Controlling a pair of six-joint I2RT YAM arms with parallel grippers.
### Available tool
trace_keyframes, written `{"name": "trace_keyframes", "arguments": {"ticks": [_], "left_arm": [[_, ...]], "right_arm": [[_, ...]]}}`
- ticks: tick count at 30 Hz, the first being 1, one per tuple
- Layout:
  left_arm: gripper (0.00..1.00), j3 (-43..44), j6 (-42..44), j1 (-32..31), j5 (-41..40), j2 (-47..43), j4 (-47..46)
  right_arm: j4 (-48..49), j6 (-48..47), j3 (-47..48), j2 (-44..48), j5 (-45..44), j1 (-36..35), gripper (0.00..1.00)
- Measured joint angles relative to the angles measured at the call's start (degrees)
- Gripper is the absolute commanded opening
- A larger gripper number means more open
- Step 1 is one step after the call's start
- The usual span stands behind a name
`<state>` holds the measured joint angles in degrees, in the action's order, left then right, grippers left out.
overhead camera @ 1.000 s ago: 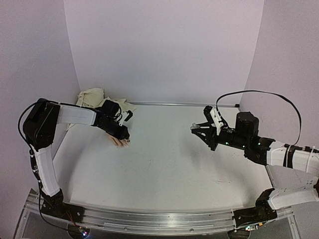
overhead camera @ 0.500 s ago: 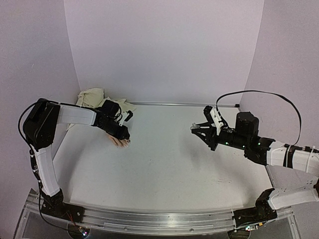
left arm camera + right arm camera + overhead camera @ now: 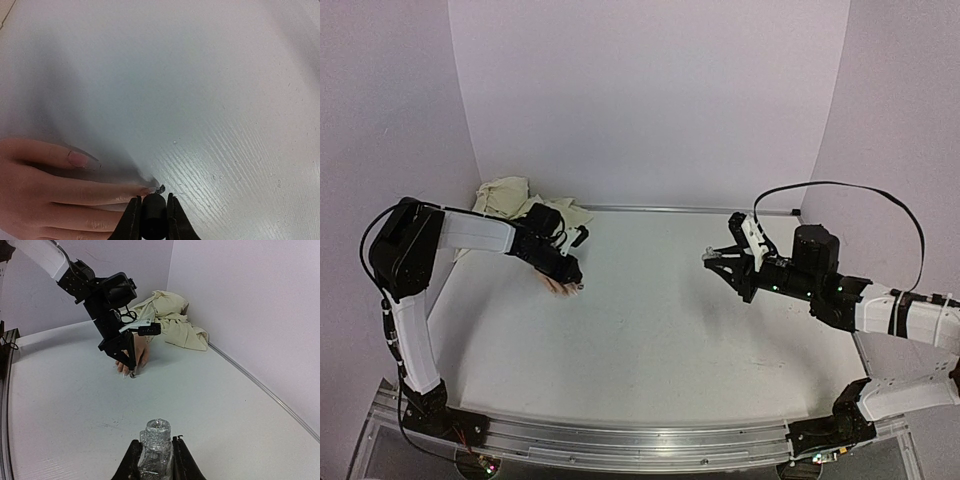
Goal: Paint the nails
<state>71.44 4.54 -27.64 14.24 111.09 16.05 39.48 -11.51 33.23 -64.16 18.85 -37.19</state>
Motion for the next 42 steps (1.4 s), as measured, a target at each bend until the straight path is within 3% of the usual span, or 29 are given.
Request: {"name": "trace_keyframes", "arguments": {"ticks": [42], "left_arm": [[0.00,-0.7,0.0,0.0,-2.4,-2.7,-0.6]], "right_arm": [[0.0,0.0,0.0,0.0,0.0,0.0,0.00]]}}
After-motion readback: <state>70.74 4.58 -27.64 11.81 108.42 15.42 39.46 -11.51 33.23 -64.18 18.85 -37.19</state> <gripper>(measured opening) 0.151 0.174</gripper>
